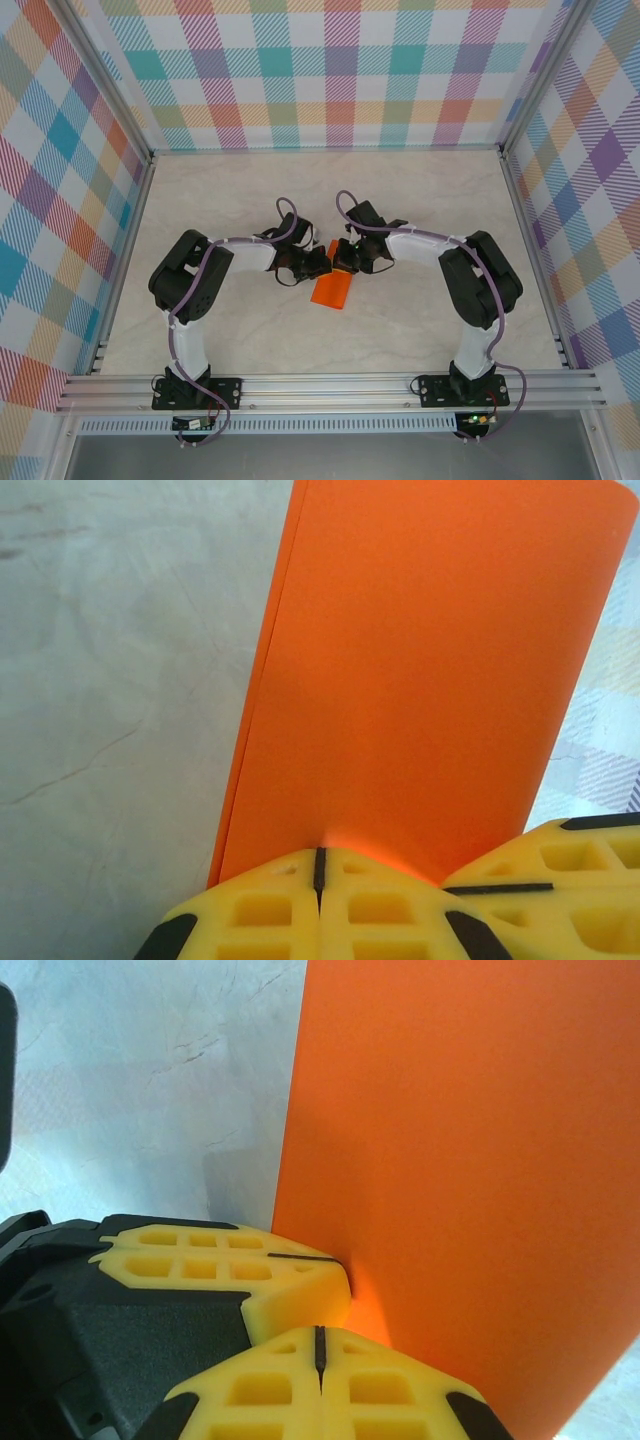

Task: Fold a paper plane with a square sheet of paper (pick it up from the middle)
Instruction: Fold the square sheet of paper in half at the center of the table.

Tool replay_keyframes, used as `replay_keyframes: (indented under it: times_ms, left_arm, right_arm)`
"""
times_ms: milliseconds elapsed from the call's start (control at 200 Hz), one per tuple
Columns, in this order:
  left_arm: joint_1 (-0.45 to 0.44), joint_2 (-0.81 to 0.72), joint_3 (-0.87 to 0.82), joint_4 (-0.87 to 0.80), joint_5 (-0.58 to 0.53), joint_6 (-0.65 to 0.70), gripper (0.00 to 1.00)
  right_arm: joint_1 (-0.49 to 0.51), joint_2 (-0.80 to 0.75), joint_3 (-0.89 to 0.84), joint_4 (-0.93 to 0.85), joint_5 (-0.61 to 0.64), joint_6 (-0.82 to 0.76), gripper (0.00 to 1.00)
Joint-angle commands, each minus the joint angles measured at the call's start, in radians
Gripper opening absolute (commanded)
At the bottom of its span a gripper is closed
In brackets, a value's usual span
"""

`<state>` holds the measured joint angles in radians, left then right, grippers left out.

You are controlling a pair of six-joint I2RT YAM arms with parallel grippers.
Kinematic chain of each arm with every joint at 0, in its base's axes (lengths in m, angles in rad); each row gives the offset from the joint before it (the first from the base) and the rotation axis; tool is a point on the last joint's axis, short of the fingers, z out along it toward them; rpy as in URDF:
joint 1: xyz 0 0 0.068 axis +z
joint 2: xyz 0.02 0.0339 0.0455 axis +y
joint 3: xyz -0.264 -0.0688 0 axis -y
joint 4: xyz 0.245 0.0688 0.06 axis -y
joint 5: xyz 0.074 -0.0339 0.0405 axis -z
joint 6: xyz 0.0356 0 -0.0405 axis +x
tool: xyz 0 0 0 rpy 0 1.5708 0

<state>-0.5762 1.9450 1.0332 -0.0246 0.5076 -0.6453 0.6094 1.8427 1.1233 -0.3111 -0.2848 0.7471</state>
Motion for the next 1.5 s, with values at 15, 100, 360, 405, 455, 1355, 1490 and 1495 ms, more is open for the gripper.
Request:
replay_keyframes:
  times_ms: [15, 100, 360, 405, 455, 1355, 1490, 1495]
  left_arm:
    - [-0.016, 0.136, -0.068, -0.242, -0.241, -0.022, 0.00]
    - [-0.017, 0.141, -0.065, -0.245, -0.246, -0.026, 0.00]
    - [-0.017, 0.141, -0.068, -0.282, -0.267, -0.038, 0.00]
    - [-0.017, 0.141, -0.069, -0.287, -0.274, -0.042, 0.00]
    - [-0.017, 0.141, -0.071, -0.290, -0.274, -0.043, 0.00]
    - [-0.017, 0.129, -0.084, -0.305, -0.279, -0.054, 0.00]
    - [-0.017, 0.130, -0.087, -0.317, -0.279, -0.056, 0.00]
    - [-0.017, 0.130, -0.087, -0.317, -0.279, -0.056, 0.00]
  right_arm:
    - [-0.002, 0.032, -0.018, -0.024, 0.023, -0.026, 0.00]
    - [-0.003, 0.038, -0.030, -0.031, 0.034, -0.034, 0.00]
    - [-0.024, 0.026, -0.082, -0.028, 0.046, -0.050, 0.00]
    - [-0.032, 0.013, -0.100, -0.017, 0.041, -0.067, 0.00]
    - [-0.038, -0.011, -0.129, 0.005, 0.032, -0.097, 0.00]
    - [-0.081, 0.006, -0.102, 0.187, -0.143, -0.146, 0.00]
    - [-0.106, 0.026, -0.129, 0.168, -0.098, -0.175, 0.00]
    - [-0.108, 0.026, -0.131, 0.168, -0.097, -0.176, 0.00]
